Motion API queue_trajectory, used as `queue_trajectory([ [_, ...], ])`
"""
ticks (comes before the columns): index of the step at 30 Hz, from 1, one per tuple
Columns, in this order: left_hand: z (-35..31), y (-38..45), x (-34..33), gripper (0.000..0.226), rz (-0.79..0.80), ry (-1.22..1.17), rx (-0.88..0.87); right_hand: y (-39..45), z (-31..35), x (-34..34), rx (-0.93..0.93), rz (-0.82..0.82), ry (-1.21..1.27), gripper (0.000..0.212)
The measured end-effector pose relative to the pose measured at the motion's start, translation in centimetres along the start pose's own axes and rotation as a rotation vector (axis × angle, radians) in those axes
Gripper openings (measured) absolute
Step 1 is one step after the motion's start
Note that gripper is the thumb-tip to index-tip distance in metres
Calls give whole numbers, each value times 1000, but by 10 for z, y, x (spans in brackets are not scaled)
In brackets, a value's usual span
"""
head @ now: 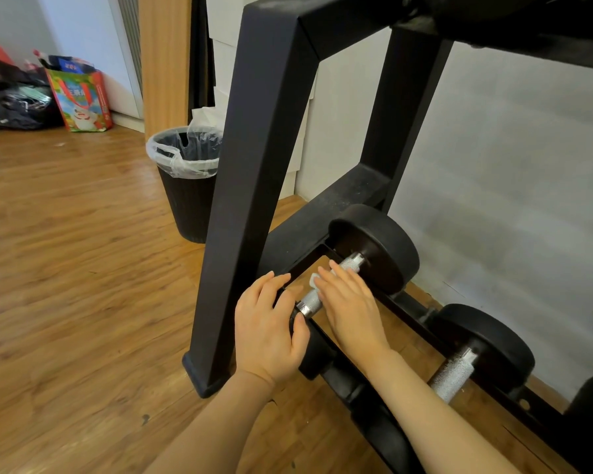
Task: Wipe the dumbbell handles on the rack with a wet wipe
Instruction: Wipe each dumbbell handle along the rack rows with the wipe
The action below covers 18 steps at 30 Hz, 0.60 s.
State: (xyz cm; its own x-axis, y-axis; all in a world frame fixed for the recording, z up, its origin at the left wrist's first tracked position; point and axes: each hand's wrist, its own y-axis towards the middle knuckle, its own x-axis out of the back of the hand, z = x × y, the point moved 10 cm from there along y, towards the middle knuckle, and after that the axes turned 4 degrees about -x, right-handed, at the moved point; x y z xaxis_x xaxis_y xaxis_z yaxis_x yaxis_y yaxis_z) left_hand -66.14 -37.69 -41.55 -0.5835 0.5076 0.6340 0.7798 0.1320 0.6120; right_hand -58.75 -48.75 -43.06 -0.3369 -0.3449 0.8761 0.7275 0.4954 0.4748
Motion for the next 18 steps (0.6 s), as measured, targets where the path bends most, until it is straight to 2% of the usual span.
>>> queue_trajectory([
  [4, 2, 0, -2, 45, 12, -14, 31, -3, -8, 13, -139, -68, 40, 37],
  [7, 5, -4, -2, 52, 21, -17, 83, -5, -11, 9, -236, -6, 211, 32],
  [10, 8, -7, -2, 64, 31, -32, 168, -9, -17, 11, -326, -22, 362, 31],
  [15, 14, -18, -4, 70, -4, -106, 264, -18, -18, 9, -384, -24, 437, 28],
  [18, 17, -20, -6, 68, -17, -104, 284, -17, -10, 3, -300, 29, 436, 33],
])
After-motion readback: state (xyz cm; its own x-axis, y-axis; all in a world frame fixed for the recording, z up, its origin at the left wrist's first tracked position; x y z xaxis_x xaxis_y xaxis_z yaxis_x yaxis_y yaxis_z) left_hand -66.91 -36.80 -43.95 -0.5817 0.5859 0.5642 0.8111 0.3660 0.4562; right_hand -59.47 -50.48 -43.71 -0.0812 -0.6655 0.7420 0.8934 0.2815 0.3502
